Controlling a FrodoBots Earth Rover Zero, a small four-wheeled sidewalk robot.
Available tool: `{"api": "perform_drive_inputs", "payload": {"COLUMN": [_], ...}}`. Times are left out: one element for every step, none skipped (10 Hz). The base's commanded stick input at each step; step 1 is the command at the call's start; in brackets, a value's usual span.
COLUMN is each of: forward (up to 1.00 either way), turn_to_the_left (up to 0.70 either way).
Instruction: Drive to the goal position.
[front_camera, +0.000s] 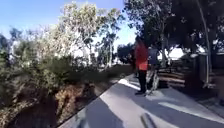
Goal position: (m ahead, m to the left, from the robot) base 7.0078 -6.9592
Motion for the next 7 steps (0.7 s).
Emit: {"api": "perform_drive_inputs", "payload": {"forward": [0.00, 0.00, 0.00, 0.00, 0.00, 0.00, 0.00], "turn_to_the_left": [0.00, 0.00, 0.00, 0.00, 0.00, 0.00, 0.00]}}
